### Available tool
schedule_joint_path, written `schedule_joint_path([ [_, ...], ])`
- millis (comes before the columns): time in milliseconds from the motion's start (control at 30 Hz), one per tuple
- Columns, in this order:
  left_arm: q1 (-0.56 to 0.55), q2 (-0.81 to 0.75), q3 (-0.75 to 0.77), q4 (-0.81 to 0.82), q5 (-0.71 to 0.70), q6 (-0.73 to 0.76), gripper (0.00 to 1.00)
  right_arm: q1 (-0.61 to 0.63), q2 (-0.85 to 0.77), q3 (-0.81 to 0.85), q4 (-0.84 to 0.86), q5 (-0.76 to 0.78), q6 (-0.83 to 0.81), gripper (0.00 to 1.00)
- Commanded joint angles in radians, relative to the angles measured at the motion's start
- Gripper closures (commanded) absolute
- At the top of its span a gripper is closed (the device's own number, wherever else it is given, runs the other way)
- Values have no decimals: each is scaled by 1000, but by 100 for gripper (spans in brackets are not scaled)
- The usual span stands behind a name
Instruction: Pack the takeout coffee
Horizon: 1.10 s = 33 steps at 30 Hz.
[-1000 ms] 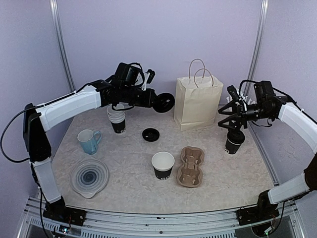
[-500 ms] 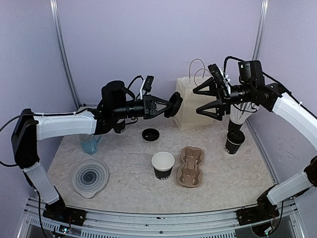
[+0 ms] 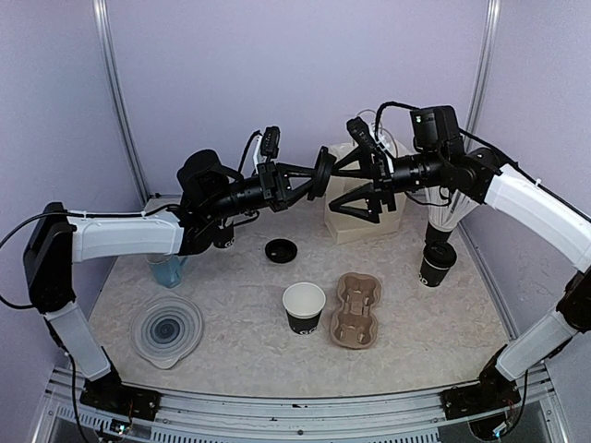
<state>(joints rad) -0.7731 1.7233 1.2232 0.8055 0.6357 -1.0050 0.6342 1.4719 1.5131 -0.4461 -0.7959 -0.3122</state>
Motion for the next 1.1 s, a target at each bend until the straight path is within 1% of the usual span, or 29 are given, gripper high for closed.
schedule_joint_path([
  [0,-4,23,-10,57,-17,-22,91,11,1,36,48,-12,75,0],
  [433,-8,33,-5,49,-51,-17,92,15,10,35,102,-61,186,1],
  [600,-18,43,12,33,-57,-8,92,13,25,33,125,-83,218,3],
  [767,-27,51,28,18,-58,1,91,15,30,27,141,-89,233,9],
  [900,-28,52,32,15,-60,3,91,14,30,19,148,-88,234,17],
  [967,-28,54,33,10,-61,5,87,14,28,17,145,-85,227,20],
  [1067,-24,47,39,-54,-77,37,71,15,23,13,122,-62,189,22],
])
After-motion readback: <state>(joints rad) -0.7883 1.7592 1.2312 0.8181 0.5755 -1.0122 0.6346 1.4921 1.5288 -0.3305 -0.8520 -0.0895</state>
